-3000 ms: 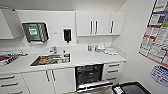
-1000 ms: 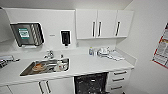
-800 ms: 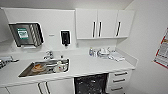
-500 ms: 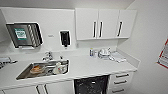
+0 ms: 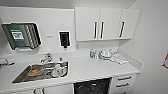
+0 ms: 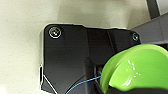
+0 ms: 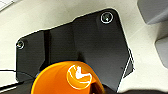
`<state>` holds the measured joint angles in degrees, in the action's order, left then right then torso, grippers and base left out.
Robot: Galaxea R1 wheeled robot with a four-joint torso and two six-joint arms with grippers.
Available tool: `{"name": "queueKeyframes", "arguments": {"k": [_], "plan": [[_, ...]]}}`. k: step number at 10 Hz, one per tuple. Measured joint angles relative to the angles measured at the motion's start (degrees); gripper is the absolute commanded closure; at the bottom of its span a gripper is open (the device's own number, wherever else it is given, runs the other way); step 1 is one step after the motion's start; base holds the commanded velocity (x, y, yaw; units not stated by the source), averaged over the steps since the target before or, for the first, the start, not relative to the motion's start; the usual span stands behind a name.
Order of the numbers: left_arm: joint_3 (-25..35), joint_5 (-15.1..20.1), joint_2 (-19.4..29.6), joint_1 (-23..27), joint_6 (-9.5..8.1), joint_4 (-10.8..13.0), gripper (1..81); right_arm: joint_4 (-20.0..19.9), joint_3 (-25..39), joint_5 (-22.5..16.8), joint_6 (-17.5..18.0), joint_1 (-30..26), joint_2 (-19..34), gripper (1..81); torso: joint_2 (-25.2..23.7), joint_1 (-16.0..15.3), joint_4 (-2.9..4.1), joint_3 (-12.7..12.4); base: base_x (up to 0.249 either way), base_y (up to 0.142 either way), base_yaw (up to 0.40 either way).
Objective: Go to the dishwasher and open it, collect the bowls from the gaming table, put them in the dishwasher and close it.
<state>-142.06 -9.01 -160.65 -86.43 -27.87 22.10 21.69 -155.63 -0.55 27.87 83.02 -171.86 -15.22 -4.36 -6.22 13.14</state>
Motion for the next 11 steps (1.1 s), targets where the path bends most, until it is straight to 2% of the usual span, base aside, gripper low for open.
{"name": "queueKeyframes", "arguments": {"k": [5,8,11], "plan": [[0.0,0.0,0.0,0.0,0.00,0.1,81.1,0.0,0.2,0.0,0.0,0.0,0.0,81.1,0.0,0.0,0.00,0.0,0.118,0.000,0.000],[0.8,0.0,0.0,0.2,0.04,0.2,81.1,0.0,0.3,0.2,-0.3,-0.2,0.0,81.1,0.0,-0.1,0.00,0.0,0.021,0.000,0.000],[4.8,-0.2,1.5,-0.8,0.22,2.8,81.1,0.2,2.3,0.0,-0.8,0.5,0.9,81.1,0.0,0.0,0.00,0.0,0.000,0.000,0.000]]}}
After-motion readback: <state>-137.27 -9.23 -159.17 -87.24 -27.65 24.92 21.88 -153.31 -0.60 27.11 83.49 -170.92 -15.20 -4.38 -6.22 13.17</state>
